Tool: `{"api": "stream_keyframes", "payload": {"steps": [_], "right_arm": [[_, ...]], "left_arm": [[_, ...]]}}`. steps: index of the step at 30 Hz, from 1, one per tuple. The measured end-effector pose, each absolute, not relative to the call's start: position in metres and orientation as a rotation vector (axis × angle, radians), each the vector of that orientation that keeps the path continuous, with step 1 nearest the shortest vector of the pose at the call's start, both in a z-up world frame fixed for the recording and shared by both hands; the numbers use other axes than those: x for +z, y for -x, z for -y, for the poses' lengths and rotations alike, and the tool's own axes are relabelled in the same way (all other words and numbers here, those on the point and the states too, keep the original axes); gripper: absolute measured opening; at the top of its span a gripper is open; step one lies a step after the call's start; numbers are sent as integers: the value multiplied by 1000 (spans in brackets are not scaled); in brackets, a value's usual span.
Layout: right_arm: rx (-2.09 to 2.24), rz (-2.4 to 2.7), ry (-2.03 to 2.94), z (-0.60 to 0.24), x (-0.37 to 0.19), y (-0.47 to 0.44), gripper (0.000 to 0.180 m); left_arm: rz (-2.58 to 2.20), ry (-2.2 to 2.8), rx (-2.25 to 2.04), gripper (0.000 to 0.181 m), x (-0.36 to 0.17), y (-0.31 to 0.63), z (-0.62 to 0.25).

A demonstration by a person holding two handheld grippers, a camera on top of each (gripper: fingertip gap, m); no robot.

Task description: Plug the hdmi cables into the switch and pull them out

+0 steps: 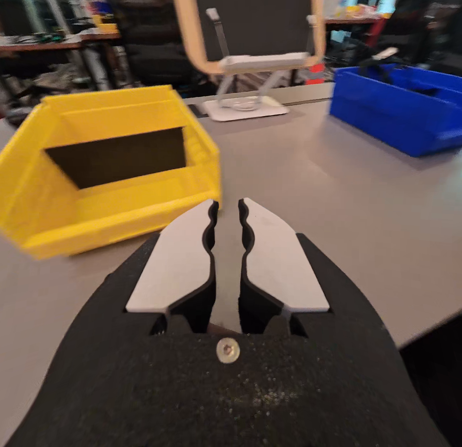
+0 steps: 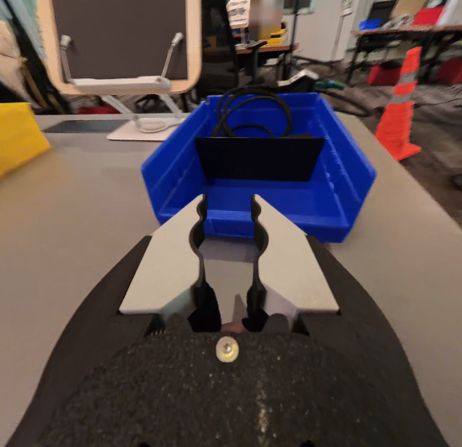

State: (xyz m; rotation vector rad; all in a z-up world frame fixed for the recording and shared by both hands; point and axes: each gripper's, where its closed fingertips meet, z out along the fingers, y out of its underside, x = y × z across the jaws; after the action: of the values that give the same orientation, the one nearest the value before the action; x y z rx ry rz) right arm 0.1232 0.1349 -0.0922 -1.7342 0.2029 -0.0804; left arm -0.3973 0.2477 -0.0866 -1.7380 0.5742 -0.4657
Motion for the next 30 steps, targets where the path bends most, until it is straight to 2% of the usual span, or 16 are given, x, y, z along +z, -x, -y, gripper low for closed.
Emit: {"api": "stream_keyframes", "payload": {"steps": [2, 7, 12, 23, 28, 30], "right_arm": [[-134, -170, 1710, -138, -84, -124, 37], [-172, -186, 1697, -135, -78, -136, 36], [-117, -251, 1678, -128, -79, -141, 36], [-124, -224, 1704, -135, -83, -133, 34], [-60, -49, 1719, -150, -84, -95, 36], [54, 30, 1758, -168, -94, -61, 42]], "left_arm": [[-446, 1809, -409, 16, -102, 425, -262], [-337, 1813, -498, 15, -98, 439, -265], [-408, 1818, -596, 9, -97, 418, -249], [-469, 1817, -596, 9, -100, 413, -245], [-493, 1826, -590, 10, -103, 415, -243], [-535, 1829, -523, 12, -108, 416, -241]]}}
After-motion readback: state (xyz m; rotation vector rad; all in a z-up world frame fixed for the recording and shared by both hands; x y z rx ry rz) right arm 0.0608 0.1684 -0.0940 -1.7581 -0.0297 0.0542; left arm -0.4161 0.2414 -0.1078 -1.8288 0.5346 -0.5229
